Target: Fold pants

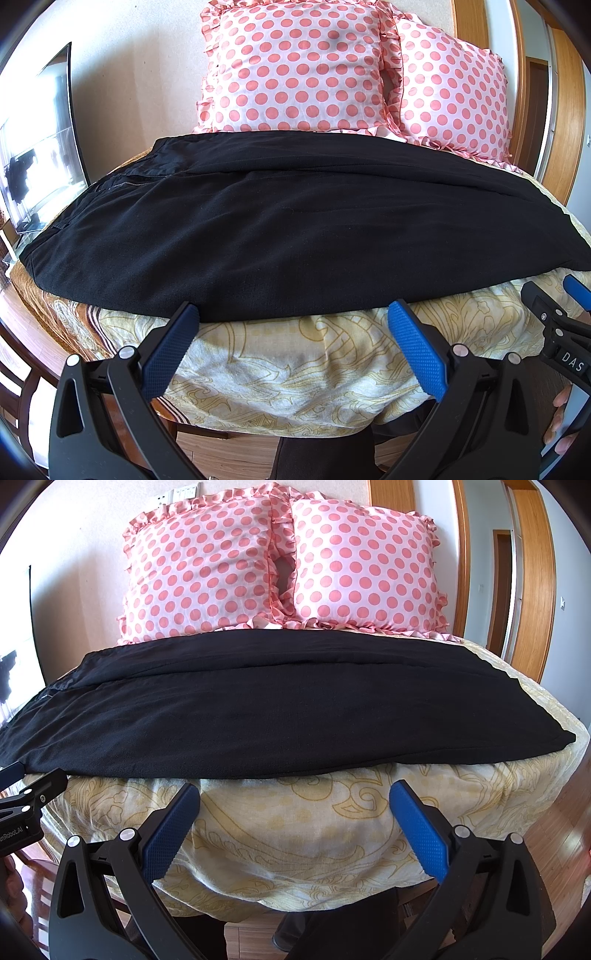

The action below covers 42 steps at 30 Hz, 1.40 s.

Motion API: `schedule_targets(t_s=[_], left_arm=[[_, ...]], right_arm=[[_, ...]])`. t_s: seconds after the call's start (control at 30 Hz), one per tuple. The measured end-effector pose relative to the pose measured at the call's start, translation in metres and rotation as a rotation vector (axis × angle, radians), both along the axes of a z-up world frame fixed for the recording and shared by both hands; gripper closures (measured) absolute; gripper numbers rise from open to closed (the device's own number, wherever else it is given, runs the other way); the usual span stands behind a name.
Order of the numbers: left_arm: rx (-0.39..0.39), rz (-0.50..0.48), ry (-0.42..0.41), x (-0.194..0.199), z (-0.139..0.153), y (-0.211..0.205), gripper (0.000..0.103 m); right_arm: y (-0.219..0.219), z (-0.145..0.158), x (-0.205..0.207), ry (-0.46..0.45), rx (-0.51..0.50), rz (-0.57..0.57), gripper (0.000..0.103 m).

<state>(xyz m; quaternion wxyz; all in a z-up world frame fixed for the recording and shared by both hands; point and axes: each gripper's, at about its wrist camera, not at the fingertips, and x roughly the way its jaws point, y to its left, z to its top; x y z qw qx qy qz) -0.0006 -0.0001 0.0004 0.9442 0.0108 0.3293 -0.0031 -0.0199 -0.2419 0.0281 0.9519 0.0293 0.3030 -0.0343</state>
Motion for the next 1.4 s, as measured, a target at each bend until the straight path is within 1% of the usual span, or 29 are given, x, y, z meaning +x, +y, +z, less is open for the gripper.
schedule_targets(t_s=[0.17,0.27,0.33,0.37,0.47,0.53,0.6,0.7,0.77,0.83,0.9,0.93,1.0,1.07,1.13,1.17,1.2,1.27,1.3,1.33,1.37,1.4], left_arm=[[0.000,0.000,0.000,0.000,0.000,0.000,0.002],[0.000,-0.003,0.001,0.000,0.000,0.000,0.002],[-0.002,-0.013,0.004,0.000,0.001,0.001,0.002],[-0.002,-0.016,0.009,0.000,0.001,0.002,0.002],[-0.009,-0.030,0.018,-0.004,0.009,0.006,0.002],[-0.002,-0.040,-0.018,-0.009,0.020,0.008,0.002],[0.019,-0.048,-0.068,-0.011,0.037,0.006,0.002],[0.042,-0.050,-0.118,0.001,0.058,0.003,0.002],[0.054,-0.029,-0.120,0.022,0.067,0.001,0.002],[0.045,-0.006,-0.108,0.046,0.073,0.003,0.002],[0.026,0.014,-0.085,0.073,0.075,0.006,0.002],[0.018,0.021,-0.080,0.080,0.075,0.008,0.002],[0.011,0.036,-0.082,0.098,0.074,0.009,0.002],[0.022,0.074,-0.086,0.117,0.072,0.010,0.002],[0.015,0.102,-0.078,0.136,0.067,0.012,0.002],[0.004,0.108,-0.071,0.142,0.064,0.014,0.002],[-0.016,0.114,-0.060,0.149,0.060,0.017,0.002],[-0.063,0.110,-0.022,0.158,0.055,0.022,0.002],[-0.103,0.092,0.002,0.163,0.052,0.025,0.002],[-0.162,0.082,0.018,0.167,0.050,0.030,0.002],[-0.193,0.094,0.022,0.168,0.048,0.034,0.002],[-0.210,0.106,0.022,0.168,0.046,0.035,0.002]], right_arm=[[0.000,-0.005,0.002,-0.003,-0.002,0.011,0.001],[-0.005,-0.005,-0.002,-0.010,0.013,0.066,0.001],[-0.014,-0.001,-0.005,-0.022,0.049,0.113,0.001],[-0.020,0.003,-0.004,-0.033,0.058,0.118,0.001],[-0.043,0.027,-0.009,-0.098,0.044,0.087,0.001],[-0.065,0.048,-0.008,-0.146,0.046,0.057,0.001],[-0.084,0.065,0.001,-0.164,0.050,0.032,0.001],[-0.121,0.085,0.034,-0.152,0.073,-0.031,0.001],[-0.144,0.093,0.068,-0.118,0.061,-0.087,0.001],[-0.165,0.096,0.107,-0.069,0.037,-0.140,0.001],[-0.184,0.094,0.147,-0.012,0.026,-0.181,0.001],[-0.199,0.090,0.172,0.027,0.020,-0.229,0.001],[-0.222,0.083,0.209,0.082,0.030,-0.296,0.001],[-0.256,0.068,0.252,0.163,0.059,-0.396,0.001],[-0.279,0.054,0.280,0.214,0.096,-0.461,0.010],[-0.292,0.046,0.295,0.242,0.112,-0.504,0.014],[-0.302,0.039,0.307,0.259,0.115,-0.555,0.019],[-0.317,0.029,0.330,0.283,0.108,-0.601,0.020],[-0.323,0.026,0.338,0.293,0.095,-0.623,0.022],[-0.329,0.020,0.348,0.314,0.082,-0.650,0.026],[-0.332,0.016,0.353,0.327,0.081,-0.666,0.029],[-0.337,0.010,0.359,0.347,0.089,-0.687,0.033]])
